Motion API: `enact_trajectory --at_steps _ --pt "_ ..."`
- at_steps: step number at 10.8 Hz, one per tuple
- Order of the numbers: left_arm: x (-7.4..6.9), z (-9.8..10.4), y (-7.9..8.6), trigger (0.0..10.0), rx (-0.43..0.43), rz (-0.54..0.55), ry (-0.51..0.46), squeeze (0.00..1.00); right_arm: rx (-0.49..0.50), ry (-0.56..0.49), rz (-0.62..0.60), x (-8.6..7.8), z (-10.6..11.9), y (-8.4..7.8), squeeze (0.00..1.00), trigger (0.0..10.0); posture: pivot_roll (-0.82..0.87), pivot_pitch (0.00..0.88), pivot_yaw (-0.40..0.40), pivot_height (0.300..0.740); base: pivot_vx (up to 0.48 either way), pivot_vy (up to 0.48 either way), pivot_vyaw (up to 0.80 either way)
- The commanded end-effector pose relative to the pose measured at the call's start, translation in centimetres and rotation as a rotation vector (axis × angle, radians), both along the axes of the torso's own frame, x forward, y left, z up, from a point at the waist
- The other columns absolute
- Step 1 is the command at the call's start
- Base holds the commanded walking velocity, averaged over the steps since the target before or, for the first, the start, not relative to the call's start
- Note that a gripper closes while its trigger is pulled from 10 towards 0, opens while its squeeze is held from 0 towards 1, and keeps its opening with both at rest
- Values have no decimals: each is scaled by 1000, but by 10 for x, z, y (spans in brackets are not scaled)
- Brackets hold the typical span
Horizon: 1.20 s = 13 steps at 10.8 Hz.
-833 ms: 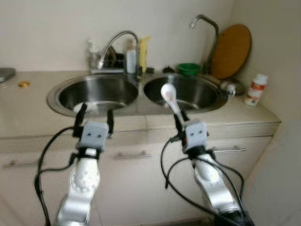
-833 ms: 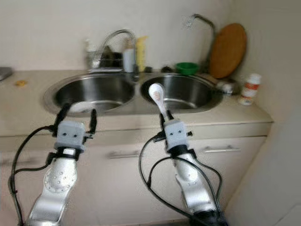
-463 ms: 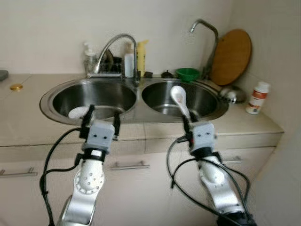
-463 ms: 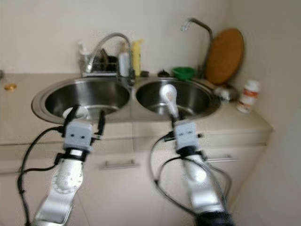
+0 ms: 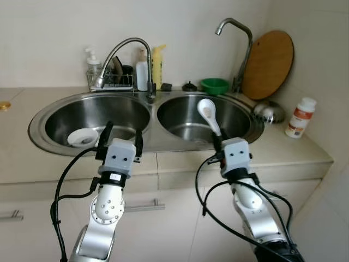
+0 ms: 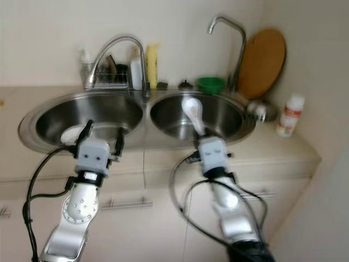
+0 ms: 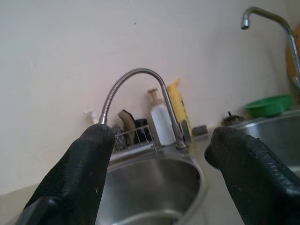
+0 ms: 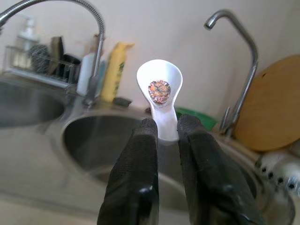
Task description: Kitchen organization
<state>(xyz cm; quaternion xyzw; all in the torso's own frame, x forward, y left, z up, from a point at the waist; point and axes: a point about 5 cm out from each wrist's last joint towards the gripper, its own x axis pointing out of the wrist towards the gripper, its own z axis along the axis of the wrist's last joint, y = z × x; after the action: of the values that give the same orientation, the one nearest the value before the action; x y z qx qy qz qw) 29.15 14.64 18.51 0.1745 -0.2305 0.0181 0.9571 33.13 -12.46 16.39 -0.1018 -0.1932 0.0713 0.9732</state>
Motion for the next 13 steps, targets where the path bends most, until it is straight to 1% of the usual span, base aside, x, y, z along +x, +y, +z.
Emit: enact_trajectory --at_steps 1,2,5,6,7,8,9,10,11,12,13 --pt "1 3 8 10000 7 25 -9 0 -5 -28 44 1 7 13 0 0 52 0 -39 740 300 0 800" --pt "1 4 8 10000 7 25 -10 0 24 -28 44 1 8 14 0 0 54 0 -40 740 300 0 800" --pt "1 4 8 10000 7 27 -9 0 19 -12 24 5 7 11 0 0 57 0 -41 740 301 0 0" --pt "0 3 8 10000 8 29 -8 0 16 30 -18 11 4 5 0 0 58 0 -42 740 281 0 0" --pt "1 3 8 10000 6 29 -3 0 29 77 -64 17 1 -1 0 0 58 0 -43 740 0 0 0" --pt "1 3 7 10000 -4 21 -2 0 69 180 -122 26 -6 -12 0 0 57 0 -45 740 0 0 0" --pt "1 2 5 10000 0 16 -2 0 156 271 -136 32 -11 -16 0 9333 54 0 -45 740 0 0 0" --pt "1 1 3 10000 4 12 0 0 210 343 -134 38 -14 -18 0 10000 52 0 -45 740 0 0 0" --pt "1 1 2 10000 7 8 4 0 328 401 -137 44 -12 -22 0 10000 52 0 -45 740 0 0 0" --pt "1 1 2 10000 7 8 5 0 357 427 -166 49 -9 -26 0 10000 52 0 -45 740 0 0 0" --pt "2 0 1 10000 7 5 7 0 431 471 -205 57 -5 -33 0 10000 50 0 -47 740 0 0 0"
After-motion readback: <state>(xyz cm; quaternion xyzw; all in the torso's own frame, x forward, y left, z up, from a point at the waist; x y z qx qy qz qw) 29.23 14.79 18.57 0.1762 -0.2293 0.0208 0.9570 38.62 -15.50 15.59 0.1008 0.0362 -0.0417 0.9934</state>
